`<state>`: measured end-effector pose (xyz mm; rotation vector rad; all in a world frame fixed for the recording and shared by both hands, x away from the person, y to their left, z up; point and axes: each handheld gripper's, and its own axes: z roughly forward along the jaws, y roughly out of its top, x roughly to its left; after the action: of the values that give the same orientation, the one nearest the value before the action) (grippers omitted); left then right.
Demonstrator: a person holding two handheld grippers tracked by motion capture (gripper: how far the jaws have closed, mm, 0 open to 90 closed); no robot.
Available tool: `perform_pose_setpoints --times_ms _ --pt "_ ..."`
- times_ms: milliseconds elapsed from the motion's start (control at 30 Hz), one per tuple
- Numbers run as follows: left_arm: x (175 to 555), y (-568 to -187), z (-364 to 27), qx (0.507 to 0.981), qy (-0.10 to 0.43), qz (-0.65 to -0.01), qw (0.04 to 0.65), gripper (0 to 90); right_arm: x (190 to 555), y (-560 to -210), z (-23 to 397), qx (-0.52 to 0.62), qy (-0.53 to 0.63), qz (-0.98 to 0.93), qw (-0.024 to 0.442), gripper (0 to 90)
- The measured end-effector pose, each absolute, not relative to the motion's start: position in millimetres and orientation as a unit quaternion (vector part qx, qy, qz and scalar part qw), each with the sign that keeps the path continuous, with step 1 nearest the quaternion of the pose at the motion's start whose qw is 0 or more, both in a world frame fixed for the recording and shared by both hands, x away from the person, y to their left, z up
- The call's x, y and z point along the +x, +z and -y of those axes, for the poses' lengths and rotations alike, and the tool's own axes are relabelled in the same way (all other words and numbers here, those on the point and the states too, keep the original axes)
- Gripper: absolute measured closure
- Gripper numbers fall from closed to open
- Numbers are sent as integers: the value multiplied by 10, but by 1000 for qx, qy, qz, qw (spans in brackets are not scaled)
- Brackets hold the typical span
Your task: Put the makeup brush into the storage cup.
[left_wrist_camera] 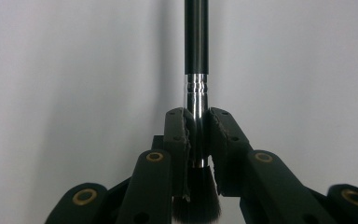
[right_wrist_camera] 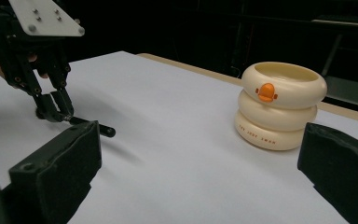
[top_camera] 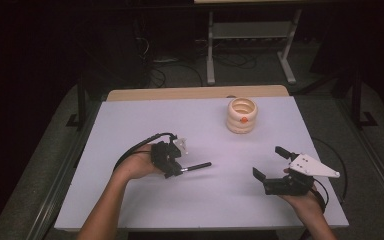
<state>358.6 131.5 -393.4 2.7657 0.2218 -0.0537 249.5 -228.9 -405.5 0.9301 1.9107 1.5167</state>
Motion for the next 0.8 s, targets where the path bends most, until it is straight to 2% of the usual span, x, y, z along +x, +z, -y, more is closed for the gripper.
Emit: perform_pose_setpoints --times_ms 133,433,800 --pt "3512 -3875 -1294 976 -25 -57 209 775 2507 -4018 2270 337 558 -712 259 0" --pt "3445 -3819 -1290 973 -39 -43 222 774 2589 -3913 2187 306 547 -745 231 0" --pt "3366 -3790 -1250 972 -43 -24 229 775 2755 -3765 2024 235 516 -807 164 0"
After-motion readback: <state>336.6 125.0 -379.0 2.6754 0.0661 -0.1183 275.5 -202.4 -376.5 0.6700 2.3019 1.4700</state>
